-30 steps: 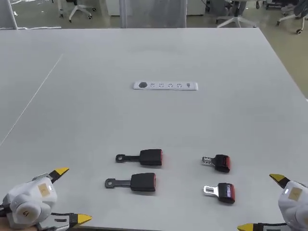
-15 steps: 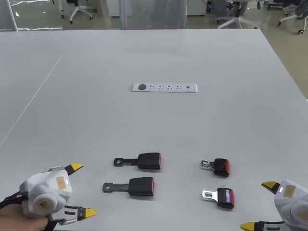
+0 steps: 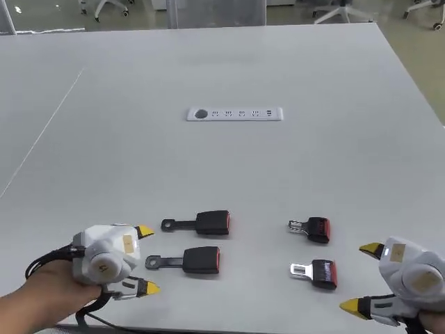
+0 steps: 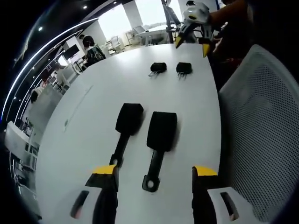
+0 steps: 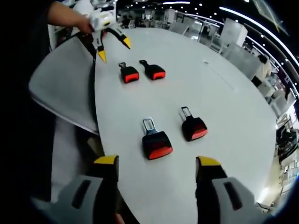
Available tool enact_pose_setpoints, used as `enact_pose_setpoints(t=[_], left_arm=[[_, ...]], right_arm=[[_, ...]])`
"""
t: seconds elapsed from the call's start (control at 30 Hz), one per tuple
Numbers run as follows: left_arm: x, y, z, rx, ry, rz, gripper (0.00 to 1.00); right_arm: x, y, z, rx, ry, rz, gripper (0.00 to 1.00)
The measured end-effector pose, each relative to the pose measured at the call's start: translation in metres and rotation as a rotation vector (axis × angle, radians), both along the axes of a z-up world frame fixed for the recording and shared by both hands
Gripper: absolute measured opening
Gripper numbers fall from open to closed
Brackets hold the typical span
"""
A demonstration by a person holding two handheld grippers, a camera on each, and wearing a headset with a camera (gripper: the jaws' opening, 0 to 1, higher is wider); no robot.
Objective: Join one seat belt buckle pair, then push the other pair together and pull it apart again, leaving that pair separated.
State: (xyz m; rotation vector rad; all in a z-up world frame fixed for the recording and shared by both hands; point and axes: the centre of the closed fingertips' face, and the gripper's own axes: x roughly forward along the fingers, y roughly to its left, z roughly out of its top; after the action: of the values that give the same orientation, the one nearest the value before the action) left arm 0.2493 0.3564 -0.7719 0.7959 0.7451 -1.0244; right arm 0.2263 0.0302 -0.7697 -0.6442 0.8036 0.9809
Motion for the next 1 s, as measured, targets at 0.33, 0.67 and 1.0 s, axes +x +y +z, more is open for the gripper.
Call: enact_pose_setpoints(t=[0.33,0.67,1.0], left_arm=[[0.014,-0.022,-0.016,0.033,0.032,-0.058,0.57],[0.02,-0.038,-0.029,0.014,0.103,-0.1,0.52],[0.019,-0.047,-0.042,0.053,0.165,-0.156,0.46]], right_arm=[[0.004,0.008,-0.015,-0.018,0.034,0.07,0.59],[0.014,0.02,-0.026,-0.003,0.088,0.11,0.49],[0.016,0.029,-0.047,-0.04,0.138,0.176,0.42]])
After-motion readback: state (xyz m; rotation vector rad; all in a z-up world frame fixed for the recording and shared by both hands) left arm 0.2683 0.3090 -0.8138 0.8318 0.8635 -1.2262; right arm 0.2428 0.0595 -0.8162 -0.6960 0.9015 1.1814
